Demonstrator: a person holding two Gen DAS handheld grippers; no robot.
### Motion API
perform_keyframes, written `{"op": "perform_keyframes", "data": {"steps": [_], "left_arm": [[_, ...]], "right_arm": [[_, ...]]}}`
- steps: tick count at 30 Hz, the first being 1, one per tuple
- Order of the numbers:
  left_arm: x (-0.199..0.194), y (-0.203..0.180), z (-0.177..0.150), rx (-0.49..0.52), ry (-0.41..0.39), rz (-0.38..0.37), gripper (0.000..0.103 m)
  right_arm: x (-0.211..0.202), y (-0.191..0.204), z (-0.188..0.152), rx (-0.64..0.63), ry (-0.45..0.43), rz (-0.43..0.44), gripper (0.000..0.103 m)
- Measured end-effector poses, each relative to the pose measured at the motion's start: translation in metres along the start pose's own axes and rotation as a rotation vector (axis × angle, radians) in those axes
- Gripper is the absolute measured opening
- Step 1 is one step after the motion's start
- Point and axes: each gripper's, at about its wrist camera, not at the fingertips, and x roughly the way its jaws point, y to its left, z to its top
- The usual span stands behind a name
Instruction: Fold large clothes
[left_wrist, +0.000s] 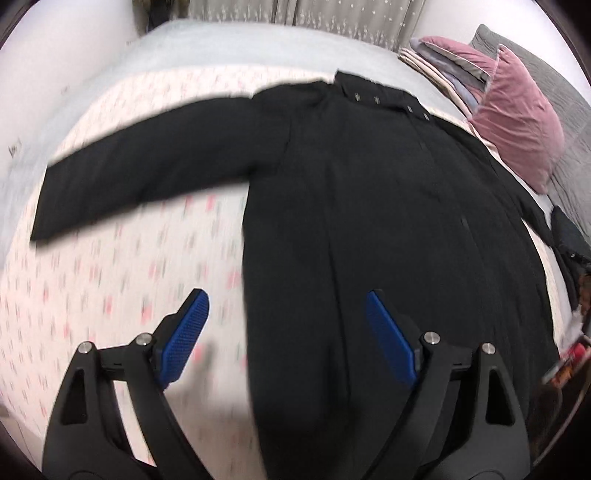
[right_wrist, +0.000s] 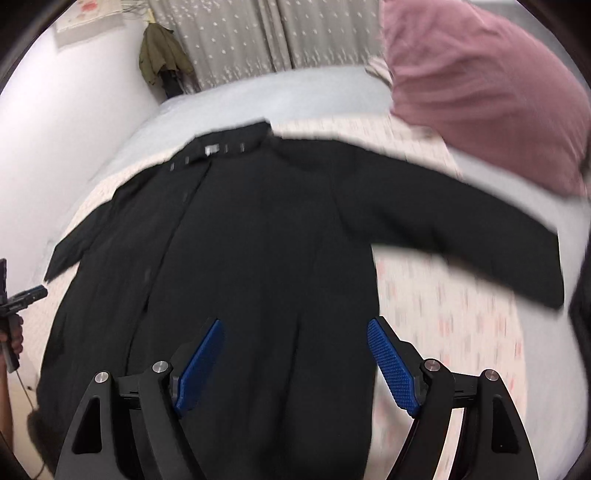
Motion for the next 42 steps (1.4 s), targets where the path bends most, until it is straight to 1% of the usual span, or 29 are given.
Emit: {"op": "perform_keyframes", "data": {"steps": [5, 7, 8, 9, 10, 11, 12, 13, 15, 16, 17, 18, 19, 20, 21, 22, 23, 24, 25, 26, 27, 28, 30, 31, 34, 36, 39, 40, 42], "left_arm": [[-0.005, 0.019, -0.065, -0.04, 0.121, -0.078, 0.087], [0.005, 0.023, -0.087, -0.085, 0.212, -0.156, 0.085], [0.009, 0.023, -0.096, -0.112, 0.253, -0.201, 0.082], [0.015, 0.021, -0.107, -0.15, 0.297, -0.277, 0.068], [0.017, 0.018, -0.112, -0.166, 0.319, -0.33, 0.046], [0.018, 0.011, -0.117, -0.165, 0.333, -0.368, 0.034], [0.014, 0.005, -0.118, -0.146, 0.319, -0.365, 0.014], [0.001, -0.002, -0.117, -0.117, 0.263, -0.352, 0.01], [-0.021, 0.001, -0.115, -0.137, 0.175, -0.392, 0.009], [-0.029, 0.006, -0.116, -0.145, 0.144, -0.38, 0.009], [-0.025, 0.009, -0.12, -0.132, 0.158, -0.317, 0.009], [-0.015, 0.01, -0.123, -0.122, 0.2, -0.273, 0.009], [0.004, 0.011, -0.129, -0.115, 0.283, -0.209, 0.012], [0.01, 0.012, -0.13, -0.113, 0.285, -0.196, 0.014], [0.007, 0.012, -0.128, -0.11, 0.279, -0.2, 0.015], [-0.001, 0.012, -0.123, -0.115, 0.267, -0.178, 0.024], [-0.01, 0.011, -0.12, -0.112, 0.238, -0.131, 0.026], [-0.022, 0.009, -0.116, -0.096, 0.191, -0.069, 0.037], [-0.035, 0.006, -0.111, -0.07, 0.129, 0.002, 0.048], [-0.047, 0.001, -0.106, -0.048, 0.064, 0.064, 0.053], [-0.055, -0.002, -0.108, -0.037, 0.018, 0.094, 0.064], [-0.062, -0.009, -0.1, -0.026, -0.04, 0.11, 0.07], [-0.065, -0.026, -0.084, -0.001, -0.126, 0.07, 0.073], [-0.062, -0.034, -0.078, 0.007, -0.146, 0.047, 0.076], [-0.039, -0.064, -0.053, 0.029, -0.191, -0.028, 0.08], [-0.019, -0.081, -0.044, 0.032, -0.199, -0.047, 0.08], [0.026, -0.098, -0.024, 0.023, -0.204, -0.057, 0.08], [0.041, -0.097, -0.024, 0.016, -0.188, -0.052, 0.08], [0.063, -0.085, -0.042, 0.035, -0.127, -0.011, 0.08]], "right_arm": [[0.005, -0.019, -0.079, 0.043, 0.153, 0.021, 0.082], [0.01, -0.026, -0.107, 0.087, 0.212, 0.036, 0.081], [0.015, -0.029, -0.122, 0.127, 0.247, 0.058, 0.08], [0.019, -0.03, -0.136, 0.165, 0.27, 0.086, 0.078], [0.016, -0.028, -0.143, 0.172, 0.249, 0.098, 0.066], [0.012, -0.024, -0.147, 0.162, 0.23, 0.116, 0.05], [0.008, -0.021, -0.15, 0.182, 0.241, 0.203, 0.013], [0.0, -0.022, -0.15, 0.218, 0.231, 0.25, 0.012], [-0.024, -0.019, -0.148, 0.192, 0.163, 0.246, 0.011], [-0.038, -0.019, -0.149, 0.179, 0.123, 0.238, 0.01], [-0.045, -0.022, -0.151, 0.18, 0.121, 0.218, 0.01], [-0.04, -0.025, -0.156, 0.174, 0.158, 0.153, 0.011], [-0.029, -0.025, -0.162, 0.159, 0.213, 0.084, 0.014], [-0.014, -0.023, -0.168, 0.138, 0.282, 0.019, 0.018], [-0.005, -0.019, -0.172, 0.109, 0.302, -0.022, 0.019], [-0.008, -0.015, -0.171, 0.089, 0.29, -0.038, 0.025], [-0.013, -0.01, -0.168, 0.071, 0.291, -0.075, 0.042], [-0.019, -0.007, -0.166, 0.056, 0.285, -0.133, 0.051], [-0.028, -0.002, -0.163, 0.032, 0.255, -0.218, 0.063], [-0.039, 0.003, -0.159, 0.005, 0.202, -0.281, 0.068], [-0.046, 0.008, -0.156, -0.008, 0.16, -0.302, 0.069], [-0.052, 0.015, -0.15, -0.01, 0.112, -0.309, 0.072], [-0.057, 0.033, -0.135, -0.005, 0.027, -0.297, 0.076], [-0.055, 0.045, -0.126, -0.01, -0.011, -0.273, 0.077], [-0.028, 0.083, -0.1, -0.037, -0.056, -0.205, 0.078], [-0.001, 0.11, -0.082, -0.056, -0.073, -0.174, 0.078], [0.038, 0.135, -0.06, -0.084, -0.094, -0.153, 0.078], [0.051, 0.14, -0.056, -0.092, -0.103, -0.142, 0.078], [0.076, 0.145, -0.058, -0.102, -0.103, -0.125, 0.078]]}}
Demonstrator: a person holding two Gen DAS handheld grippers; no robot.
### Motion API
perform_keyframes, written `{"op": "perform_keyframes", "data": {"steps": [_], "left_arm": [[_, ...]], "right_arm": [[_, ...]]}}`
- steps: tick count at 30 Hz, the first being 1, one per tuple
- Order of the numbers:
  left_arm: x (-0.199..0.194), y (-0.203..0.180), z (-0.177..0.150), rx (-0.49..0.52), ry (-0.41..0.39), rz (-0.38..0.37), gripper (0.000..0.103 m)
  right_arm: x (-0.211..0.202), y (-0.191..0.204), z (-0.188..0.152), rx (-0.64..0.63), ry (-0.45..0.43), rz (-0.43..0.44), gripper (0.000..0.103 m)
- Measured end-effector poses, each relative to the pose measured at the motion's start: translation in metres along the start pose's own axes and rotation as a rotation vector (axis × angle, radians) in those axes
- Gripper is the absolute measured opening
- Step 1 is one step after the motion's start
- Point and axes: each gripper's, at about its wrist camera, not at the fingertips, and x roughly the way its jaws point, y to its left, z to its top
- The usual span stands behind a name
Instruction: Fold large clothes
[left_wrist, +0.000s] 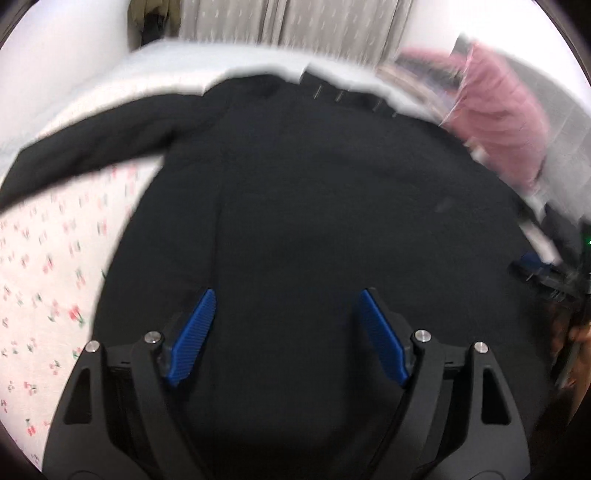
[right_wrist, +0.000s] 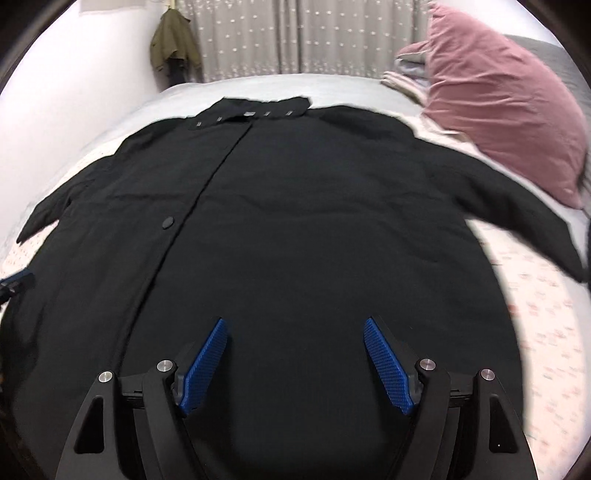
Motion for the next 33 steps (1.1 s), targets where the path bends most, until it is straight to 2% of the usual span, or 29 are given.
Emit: {"op": "perform_keyframes", "data": {"steps": [2, 4, 6, 8, 11, 14, 16, 19, 25, 29, 32, 33], "left_arm": [[-0.01, 0.004, -0.013, 0.074, -0.026, -0.037, 0.081], [-0.023, 0.009, -0.021, 0.126, 0.012, -0.02, 0.081], [-0.035, 0.02, -0.037, 0.171, 0.016, 0.006, 0.086], [-0.052, 0.036, -0.046, 0.163, 0.023, 0.013, 0.086], [-0.069, 0.068, -0.038, 0.055, 0.022, 0.022, 0.086], [-0.08, 0.121, -0.016, -0.136, -0.045, 0.017, 0.086], [-0.08, 0.165, -0.002, -0.309, -0.093, 0.012, 0.086], [-0.068, 0.233, 0.009, -0.597, -0.157, -0.004, 0.086], [-0.038, 0.302, 0.023, -0.841, -0.274, 0.005, 0.085], [-0.023, 0.322, 0.035, -0.921, -0.377, 0.022, 0.084], [-0.017, 0.333, 0.044, -0.973, -0.405, 0.053, 0.067], [-0.014, 0.335, 0.046, -0.993, -0.4, 0.055, 0.047]], "right_arm": [[0.018, -0.001, -0.011, -0.01, -0.026, 0.012, 0.085], [0.016, -0.014, -0.004, 0.047, -0.018, 0.043, 0.085], [0.013, -0.025, -0.001, 0.063, -0.009, 0.007, 0.085], [0.015, -0.033, 0.0, 0.099, 0.0, -0.032, 0.085], [0.011, -0.038, 0.007, 0.185, 0.01, -0.01, 0.085], [0.001, -0.035, 0.007, 0.202, 0.01, 0.079, 0.085], [0.002, -0.022, 0.013, 0.164, 0.007, 0.092, 0.085], [0.013, -0.003, 0.023, 0.087, 0.005, 0.069, 0.085], [0.031, 0.022, 0.023, -0.009, 0.035, 0.019, 0.085], [0.04, 0.03, 0.025, -0.056, 0.035, -0.022, 0.085], [0.045, 0.033, 0.028, -0.072, 0.033, -0.03, 0.085], [0.046, 0.034, 0.028, -0.077, 0.034, -0.031, 0.085]]}}
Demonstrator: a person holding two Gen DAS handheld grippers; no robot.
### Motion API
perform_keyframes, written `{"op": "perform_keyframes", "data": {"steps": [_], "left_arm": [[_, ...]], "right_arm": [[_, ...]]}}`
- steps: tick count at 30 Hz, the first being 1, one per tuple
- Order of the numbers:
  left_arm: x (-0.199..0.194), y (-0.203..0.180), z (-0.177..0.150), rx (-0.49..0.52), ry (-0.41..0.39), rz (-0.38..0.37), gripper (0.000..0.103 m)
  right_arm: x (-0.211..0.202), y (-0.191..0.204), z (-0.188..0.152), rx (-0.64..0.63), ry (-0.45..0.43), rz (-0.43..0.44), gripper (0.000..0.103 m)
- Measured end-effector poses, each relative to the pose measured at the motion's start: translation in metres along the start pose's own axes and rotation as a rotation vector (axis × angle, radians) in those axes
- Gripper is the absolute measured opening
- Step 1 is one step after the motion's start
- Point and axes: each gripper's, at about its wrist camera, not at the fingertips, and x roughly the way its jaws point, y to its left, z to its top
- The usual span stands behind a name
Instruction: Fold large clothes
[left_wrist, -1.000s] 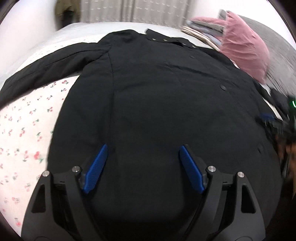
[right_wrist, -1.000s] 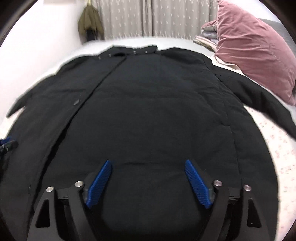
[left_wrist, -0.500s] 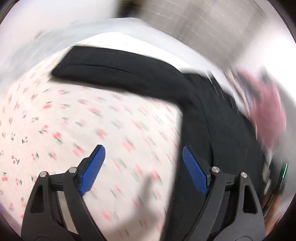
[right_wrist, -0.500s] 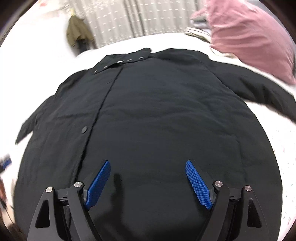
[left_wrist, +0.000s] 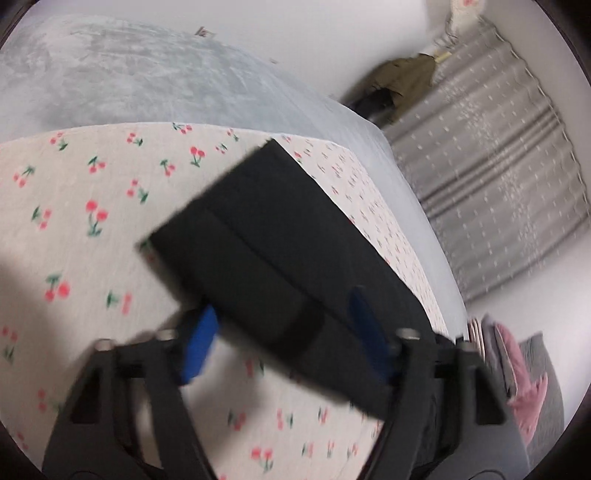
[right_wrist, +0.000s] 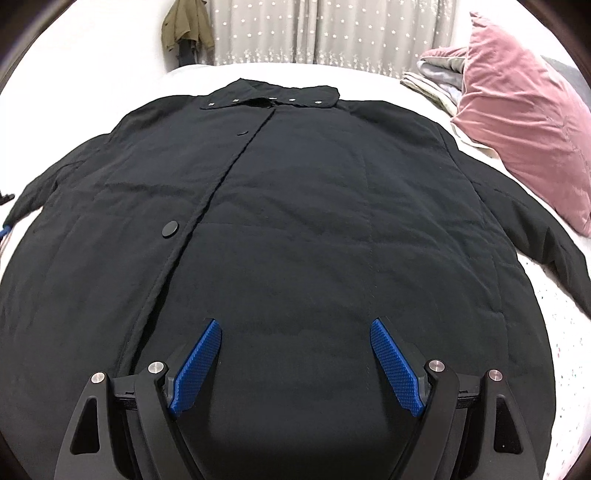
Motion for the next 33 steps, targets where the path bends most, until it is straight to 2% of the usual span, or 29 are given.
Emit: {"op": "perform_keyframes", "data": {"steps": [1, 2, 3, 5, 6, 7, 8, 10, 12, 14, 18, 24, 29, 33], "left_arm": [[0.006, -0.001, 0.0, -0.019, 0.012, 0.0, 0.021], [0.008, 0.001, 0.002, -0.042, 0.041, -0.011, 0.011], [0.004, 0.005, 0.003, -0.064, 0.057, -0.035, 0.01], [-0.019, 0.006, 0.001, -0.073, -0.024, -0.104, 0.009], [-0.032, 0.008, -0.002, -0.076, -0.086, -0.103, 0.008], [-0.045, 0.015, -0.006, -0.095, -0.14, -0.095, 0.008], [-0.046, 0.023, -0.011, -0.113, -0.144, -0.059, 0.008], [-0.032, 0.033, -0.021, -0.117, -0.096, 0.025, 0.008], [-0.032, 0.039, -0.029, -0.136, -0.108, 0.026, 0.008], [-0.04, 0.027, -0.03, -0.129, -0.133, 0.035, 0.007], [-0.062, -0.016, -0.017, -0.08, -0.217, -0.015, 0.007], [-0.1, -0.109, -0.007, 0.107, -0.314, -0.126, 0.007], [-0.115, -0.186, -0.028, 0.251, -0.311, -0.245, 0.007], [-0.107, -0.245, -0.058, 0.347, -0.264, -0.331, 0.007]], "right_arm": [[0.002, 0.0, 0.001, -0.003, 0.001, -0.001, 0.085], [0.003, 0.0, 0.002, -0.007, 0.001, -0.002, 0.086], [0.003, 0.0, 0.002, -0.011, 0.001, -0.002, 0.086], [0.004, 0.0, 0.002, -0.012, 0.003, -0.002, 0.086], [0.003, 0.0, 0.002, -0.011, 0.003, -0.002, 0.086], [0.003, 0.0, 0.002, -0.012, 0.003, -0.002, 0.086], [0.002, 0.0, 0.001, -0.011, 0.002, 0.0, 0.086], [0.003, 0.0, 0.001, -0.011, 0.001, -0.001, 0.086], [0.004, 0.0, 0.001, -0.014, 0.002, -0.003, 0.087], [0.004, -0.002, 0.003, -0.012, 0.006, 0.0, 0.087], [0.004, -0.005, 0.005, 0.0, 0.015, 0.008, 0.087], [0.005, -0.006, 0.009, 0.005, 0.026, 0.023, 0.087], [-0.002, -0.011, 0.015, 0.047, 0.014, 0.091, 0.087], [-0.011, -0.018, 0.021, 0.085, -0.001, 0.122, 0.087]]}}
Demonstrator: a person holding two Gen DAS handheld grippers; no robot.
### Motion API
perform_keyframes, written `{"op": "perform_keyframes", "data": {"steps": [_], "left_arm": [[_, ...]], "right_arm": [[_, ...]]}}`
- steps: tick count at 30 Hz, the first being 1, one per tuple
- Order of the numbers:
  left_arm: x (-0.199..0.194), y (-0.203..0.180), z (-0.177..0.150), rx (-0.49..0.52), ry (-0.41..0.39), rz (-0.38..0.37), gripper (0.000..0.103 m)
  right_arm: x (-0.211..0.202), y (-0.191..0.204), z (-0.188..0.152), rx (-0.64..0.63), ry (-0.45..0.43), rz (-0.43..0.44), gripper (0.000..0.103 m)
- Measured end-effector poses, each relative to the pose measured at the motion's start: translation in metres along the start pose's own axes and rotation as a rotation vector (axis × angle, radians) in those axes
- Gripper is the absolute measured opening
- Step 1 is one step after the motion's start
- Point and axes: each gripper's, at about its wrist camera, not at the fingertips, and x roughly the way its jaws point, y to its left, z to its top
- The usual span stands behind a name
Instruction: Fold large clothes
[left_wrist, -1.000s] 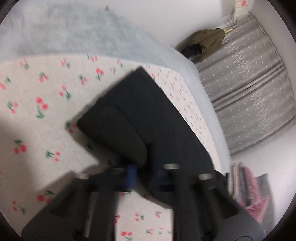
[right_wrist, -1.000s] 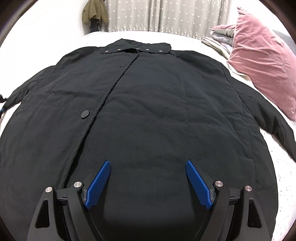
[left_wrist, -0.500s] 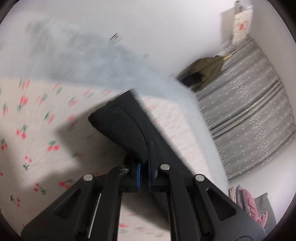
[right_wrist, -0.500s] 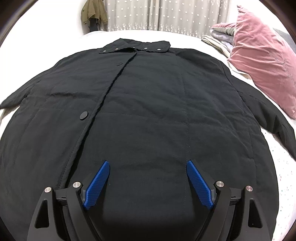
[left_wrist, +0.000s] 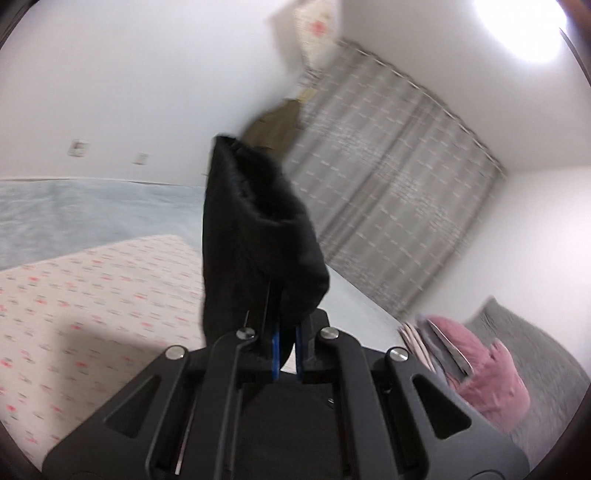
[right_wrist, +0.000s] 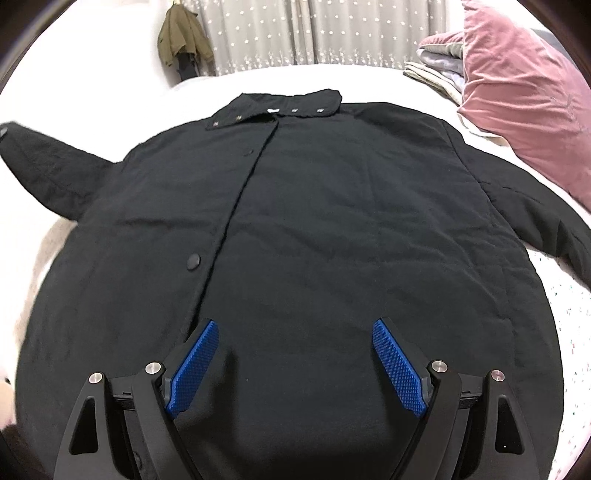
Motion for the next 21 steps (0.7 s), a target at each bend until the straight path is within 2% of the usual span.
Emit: {"op": "perform_keyframes", "data": {"steps": [3, 8, 14, 19, 20, 21], "left_arm": [[0.011, -0.035, -0.023, 0.042, 0.047, -0.059, 0.007], [0.045, -0.088, -0.083, 0.109, 0.18, -0.143, 0.007], [0.08, -0.133, -0.177, 0.186, 0.405, -0.211, 0.008], [0.104, -0.131, -0.25, 0.265, 0.584, -0.186, 0.01], [0.11, -0.127, -0.262, 0.276, 0.634, -0.183, 0.012], [0.114, -0.123, -0.272, 0.286, 0.679, -0.183, 0.019]], "right_arm": [[-0.007, -0.006, 0.005, 0.024, -0.017, 0.019, 0.087], [-0.013, -0.018, 0.009, 0.075, -0.032, 0.042, 0.087], [-0.013, -0.033, 0.012, 0.147, -0.023, 0.073, 0.087], [-0.015, -0.041, 0.012, 0.175, -0.019, 0.082, 0.087], [-0.015, -0.042, 0.013, 0.18, -0.019, 0.087, 0.087], [-0.015, -0.043, 0.012, 0.184, -0.018, 0.091, 0.087]]}}
